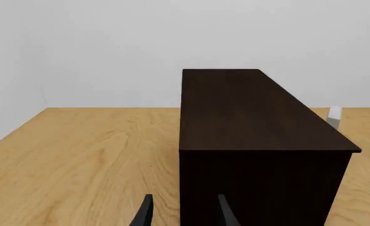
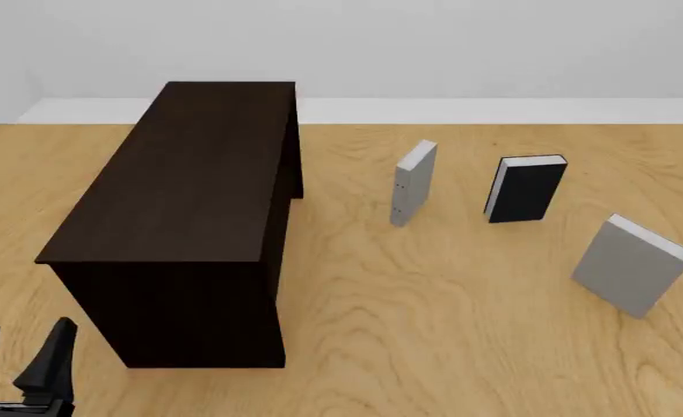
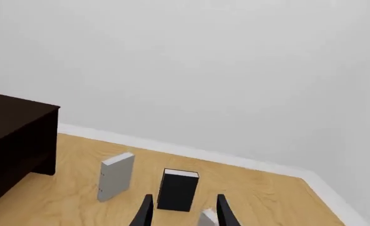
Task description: Pick up the book on the right and place it under the cabinet shelf.
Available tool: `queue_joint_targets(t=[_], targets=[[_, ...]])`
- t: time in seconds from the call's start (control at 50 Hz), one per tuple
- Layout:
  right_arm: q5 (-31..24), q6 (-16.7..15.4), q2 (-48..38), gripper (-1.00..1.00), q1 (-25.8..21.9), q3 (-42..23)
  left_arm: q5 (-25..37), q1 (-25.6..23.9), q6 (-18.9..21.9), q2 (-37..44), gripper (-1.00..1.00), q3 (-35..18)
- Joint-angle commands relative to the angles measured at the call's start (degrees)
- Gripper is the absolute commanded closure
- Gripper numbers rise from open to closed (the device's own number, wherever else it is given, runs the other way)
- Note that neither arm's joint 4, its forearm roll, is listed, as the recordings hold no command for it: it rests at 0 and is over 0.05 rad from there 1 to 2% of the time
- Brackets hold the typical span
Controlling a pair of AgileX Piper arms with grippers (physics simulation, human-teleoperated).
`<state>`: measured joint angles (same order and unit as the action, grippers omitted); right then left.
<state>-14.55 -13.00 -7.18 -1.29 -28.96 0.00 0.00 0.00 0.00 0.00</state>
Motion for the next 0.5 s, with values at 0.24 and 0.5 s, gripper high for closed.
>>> queue_joint_targets(t=[0.24,0.5], targets=[[-8.3,-11.2,-21.3,-1.00,2.4,-23.5,0.0,0.0,0.0,0.0,-1.00,0.0],[-18.9,-17.4,-31.7,-1.00,4.3,-34.8,0.0,0.0,0.0,0.0,-1.00,0.0]])
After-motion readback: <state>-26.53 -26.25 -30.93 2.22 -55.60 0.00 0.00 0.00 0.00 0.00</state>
